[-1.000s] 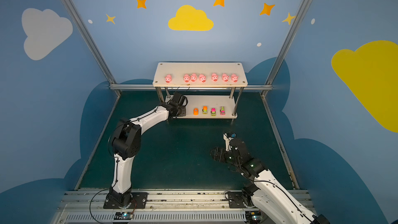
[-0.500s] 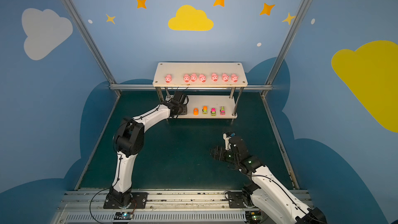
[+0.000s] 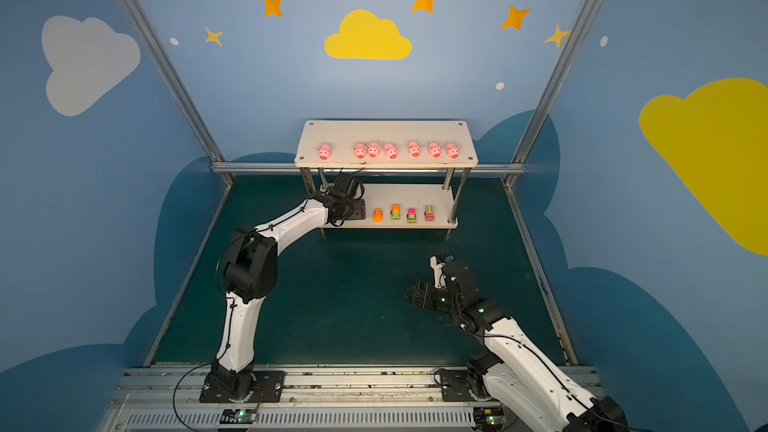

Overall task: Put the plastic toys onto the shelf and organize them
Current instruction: 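Lower the truck at the shelf end and open the left gripper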

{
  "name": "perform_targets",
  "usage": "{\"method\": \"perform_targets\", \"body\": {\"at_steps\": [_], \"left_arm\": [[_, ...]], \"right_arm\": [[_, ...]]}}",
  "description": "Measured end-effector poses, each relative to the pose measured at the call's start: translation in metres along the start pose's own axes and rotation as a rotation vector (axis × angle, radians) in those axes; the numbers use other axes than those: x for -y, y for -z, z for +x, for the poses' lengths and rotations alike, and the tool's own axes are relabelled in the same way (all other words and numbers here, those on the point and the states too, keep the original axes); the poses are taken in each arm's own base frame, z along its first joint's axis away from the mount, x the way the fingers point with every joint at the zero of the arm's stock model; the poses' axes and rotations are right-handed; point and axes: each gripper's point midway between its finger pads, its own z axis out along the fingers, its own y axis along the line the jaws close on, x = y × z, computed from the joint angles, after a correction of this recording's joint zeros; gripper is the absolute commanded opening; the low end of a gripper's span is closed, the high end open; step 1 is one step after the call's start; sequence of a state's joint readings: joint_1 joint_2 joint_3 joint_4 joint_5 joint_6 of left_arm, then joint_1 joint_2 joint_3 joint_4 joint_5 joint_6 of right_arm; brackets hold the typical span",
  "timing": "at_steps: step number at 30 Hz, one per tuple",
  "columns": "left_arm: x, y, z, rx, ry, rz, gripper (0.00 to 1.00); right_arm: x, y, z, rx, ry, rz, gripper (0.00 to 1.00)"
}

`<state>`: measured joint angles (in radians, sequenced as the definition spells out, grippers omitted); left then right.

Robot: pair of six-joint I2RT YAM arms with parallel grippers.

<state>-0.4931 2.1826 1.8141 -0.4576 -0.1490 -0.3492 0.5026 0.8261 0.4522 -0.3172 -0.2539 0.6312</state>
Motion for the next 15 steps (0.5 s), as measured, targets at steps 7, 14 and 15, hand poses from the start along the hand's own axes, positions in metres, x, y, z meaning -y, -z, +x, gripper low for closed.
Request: {"method": "perform_targets", "body": {"at_steps": [7, 14, 15], "left_arm": [[0.002, 0.005, 0.007, -0.009, -0.011, 0.005, 0.98], [0.006, 0.032, 0.017, 0.002, -0.027, 0.028, 1.0], [0.007, 0.037, 0.017, 0.009, -0.027, 0.034, 1.0]], "right_arm": [[-0.003, 0.003, -0.003, 0.004, 0.012, -0.001, 0.84], [-0.019, 0.026, -0.022, 0.064, 0.068, -0.02, 0.84], [-0.02, 0.028, -0.023, 0.071, 0.072, -0.021, 0.84]]}}
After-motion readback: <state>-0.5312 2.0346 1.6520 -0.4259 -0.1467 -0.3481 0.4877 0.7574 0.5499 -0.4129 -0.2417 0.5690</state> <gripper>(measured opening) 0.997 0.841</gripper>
